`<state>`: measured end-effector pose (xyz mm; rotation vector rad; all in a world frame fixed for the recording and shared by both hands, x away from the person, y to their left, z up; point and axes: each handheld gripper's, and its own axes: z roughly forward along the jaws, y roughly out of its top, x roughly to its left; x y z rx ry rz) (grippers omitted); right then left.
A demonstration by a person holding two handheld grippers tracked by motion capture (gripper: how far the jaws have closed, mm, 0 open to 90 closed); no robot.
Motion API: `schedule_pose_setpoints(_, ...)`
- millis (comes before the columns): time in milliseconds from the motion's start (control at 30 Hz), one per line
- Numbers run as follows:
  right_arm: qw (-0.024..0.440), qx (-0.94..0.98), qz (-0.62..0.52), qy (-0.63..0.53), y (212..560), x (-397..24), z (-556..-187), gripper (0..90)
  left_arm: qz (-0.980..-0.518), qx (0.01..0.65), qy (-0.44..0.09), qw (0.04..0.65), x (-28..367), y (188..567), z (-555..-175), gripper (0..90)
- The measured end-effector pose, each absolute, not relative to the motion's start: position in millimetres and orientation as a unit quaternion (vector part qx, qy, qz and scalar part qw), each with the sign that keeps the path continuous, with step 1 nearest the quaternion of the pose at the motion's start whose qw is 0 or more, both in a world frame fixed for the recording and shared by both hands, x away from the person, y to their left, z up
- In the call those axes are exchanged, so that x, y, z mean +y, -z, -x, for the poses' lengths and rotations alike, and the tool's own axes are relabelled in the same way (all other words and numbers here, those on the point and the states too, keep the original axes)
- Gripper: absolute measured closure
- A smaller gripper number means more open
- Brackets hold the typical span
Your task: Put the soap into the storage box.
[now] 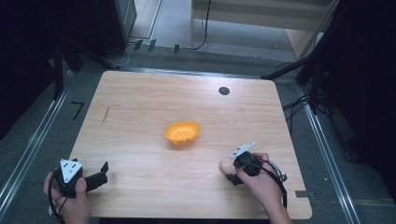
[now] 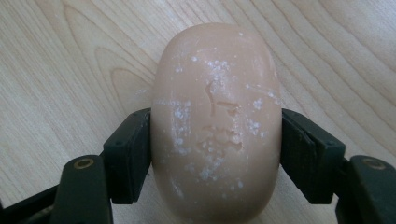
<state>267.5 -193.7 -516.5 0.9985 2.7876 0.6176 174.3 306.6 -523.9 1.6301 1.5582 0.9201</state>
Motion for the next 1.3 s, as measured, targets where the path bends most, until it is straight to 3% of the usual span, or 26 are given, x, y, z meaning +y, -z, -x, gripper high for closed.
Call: schedule_pose_setpoints(1300, 0.035, 0.922, -0.314, -0.222, 509.6, -201.9, -275.9, 33.4, -0.633, 0.598, -0.347, 0.348, 307.0, 523.9, -174.9, 0.0)
